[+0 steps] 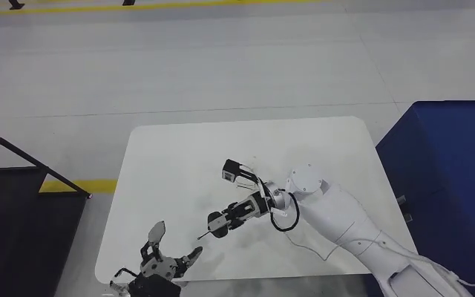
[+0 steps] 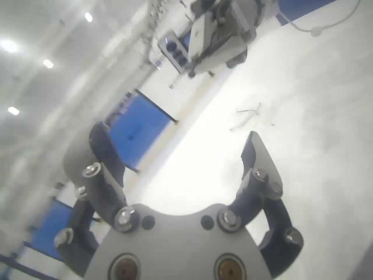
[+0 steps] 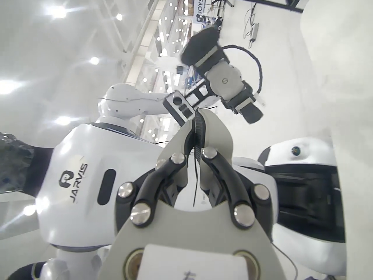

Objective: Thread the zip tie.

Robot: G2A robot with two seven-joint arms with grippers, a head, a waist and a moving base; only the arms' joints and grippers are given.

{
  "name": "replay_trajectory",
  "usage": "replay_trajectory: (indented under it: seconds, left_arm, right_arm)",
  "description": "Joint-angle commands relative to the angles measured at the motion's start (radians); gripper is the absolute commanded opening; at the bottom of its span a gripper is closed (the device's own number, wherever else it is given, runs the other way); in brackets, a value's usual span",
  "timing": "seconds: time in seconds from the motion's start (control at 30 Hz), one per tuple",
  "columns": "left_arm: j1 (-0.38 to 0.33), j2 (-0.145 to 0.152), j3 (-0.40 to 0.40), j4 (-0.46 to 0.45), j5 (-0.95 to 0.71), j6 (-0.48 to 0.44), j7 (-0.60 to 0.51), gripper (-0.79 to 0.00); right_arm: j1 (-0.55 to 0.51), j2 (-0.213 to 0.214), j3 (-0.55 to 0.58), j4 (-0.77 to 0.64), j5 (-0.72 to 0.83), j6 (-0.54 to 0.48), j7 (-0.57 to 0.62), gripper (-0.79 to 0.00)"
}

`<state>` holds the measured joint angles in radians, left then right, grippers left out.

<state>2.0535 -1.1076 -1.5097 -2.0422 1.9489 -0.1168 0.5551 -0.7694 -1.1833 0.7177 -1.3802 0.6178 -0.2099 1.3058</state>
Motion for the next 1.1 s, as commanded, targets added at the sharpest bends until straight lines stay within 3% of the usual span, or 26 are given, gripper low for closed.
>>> replay_trajectory:
  seconds: [0.0, 0.07, 0.13, 0.33, 0.53, 0.77, 0.93, 1.07]
  left_arm:
    - [-0.015, 0.007, -0.018, -0.007, -0.207, -0.346, -0.080, 0.000]
    - [-0.050, 0.013, -0.054, 0.006, -0.371, -0.527, -0.162, 0.000]
    - [-0.086, 0.018, -0.066, 0.038, -0.535, -0.673, -0.242, 0.000]
    - [-0.086, 0.018, -0.066, 0.038, -0.535, -0.673, -0.242, 0.000]
    - [-0.086, 0.018, -0.066, 0.038, -0.535, -0.673, -0.242, 0.000]
    - [-0.086, 0.018, -0.066, 0.038, -0.535, -0.673, -0.242, 0.000]
    - [-0.086, 0.018, -0.066, 0.038, -0.535, -0.673, -0.242, 0.000]
    - [-0.086, 0.018, -0.066, 0.038, -0.535, -0.673, -0.242, 0.000]
  right_arm:
    - [-0.031, 0.023, 0.055, -0.091, -0.094, -0.013, -0.033, -0.785]
    - [-0.074, 0.043, 0.100, -0.189, -0.163, -0.029, -0.044, -0.785]
    - [-0.074, 0.043, 0.100, -0.189, -0.163, -0.029, -0.044, -0.785]
    - [-0.091, 0.044, 0.108, -0.209, -0.148, -0.025, -0.077, -0.785]
    - [-0.101, 0.060, 0.202, -0.497, -0.159, -0.100, -0.068, -0.785]
    - [-0.102, 0.062, 0.245, -0.736, -0.198, -0.011, -0.191, -0.785]
    - [-0.038, 0.045, 0.248, -0.789, -0.218, -0.014, -0.317, -0.785]
    - [-0.038, 0.045, 0.248, -0.789, -0.218, -0.014, -0.317, -0.785]
